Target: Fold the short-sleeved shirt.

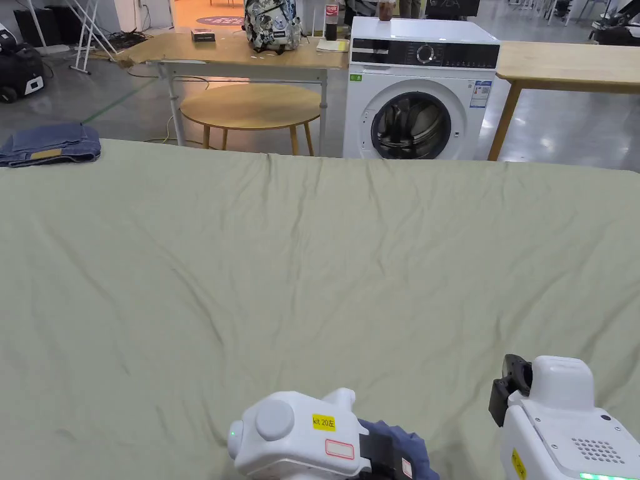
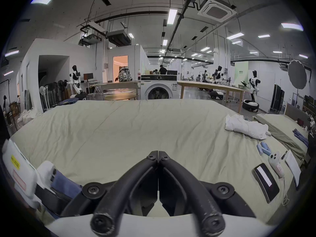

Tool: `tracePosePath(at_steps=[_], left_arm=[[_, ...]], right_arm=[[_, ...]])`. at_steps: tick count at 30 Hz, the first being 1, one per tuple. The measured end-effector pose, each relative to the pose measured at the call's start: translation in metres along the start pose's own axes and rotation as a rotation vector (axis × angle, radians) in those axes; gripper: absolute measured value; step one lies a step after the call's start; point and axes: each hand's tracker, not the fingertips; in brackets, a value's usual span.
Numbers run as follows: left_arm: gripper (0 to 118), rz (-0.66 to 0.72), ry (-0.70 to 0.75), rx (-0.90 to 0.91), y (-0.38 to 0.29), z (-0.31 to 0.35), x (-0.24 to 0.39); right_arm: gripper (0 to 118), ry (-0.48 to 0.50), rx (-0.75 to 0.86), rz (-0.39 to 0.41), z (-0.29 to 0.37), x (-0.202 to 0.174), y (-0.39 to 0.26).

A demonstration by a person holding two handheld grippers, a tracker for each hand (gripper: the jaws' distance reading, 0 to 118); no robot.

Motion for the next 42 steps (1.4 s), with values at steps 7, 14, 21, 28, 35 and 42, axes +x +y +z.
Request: tracePosePath(at_steps=[7, 14, 21, 28, 35, 42], left_arm=[[0, -0.050, 0.086, 0.008, -0.003, -0.011, 0.009], [0, -0.216, 0.139, 0.134, 0.004, 0.045, 0.041], [0, -0.488, 0.460, 0.507, 0.011, 0.128, 0.061], [0, -0.606, 0.734, 0.934, -0.010, 0.182, 0.059], [0, -0.622, 0.895, 1.213, -0.029, 0.210, 0.059], [0, -0.629, 0.893, 1.257, -0.034, 0.221, 0.055]], right_arm=[[0, -0.007, -0.003, 0.001, 0.000, 0.002, 0.000], [0, 0.003, 0.016, 0.013, -0.003, -0.006, 0.010], [0, 0.017, 0.054, 0.010, -0.008, -0.020, 0.021], [0, 0.036, 0.128, 0.003, -0.008, -0.036, 0.040], [0, 0.032, 0.239, 0.006, 0.000, -0.048, 0.057], [0, 0.028, 0.281, 0.018, 0.012, -0.052, 0.060]])
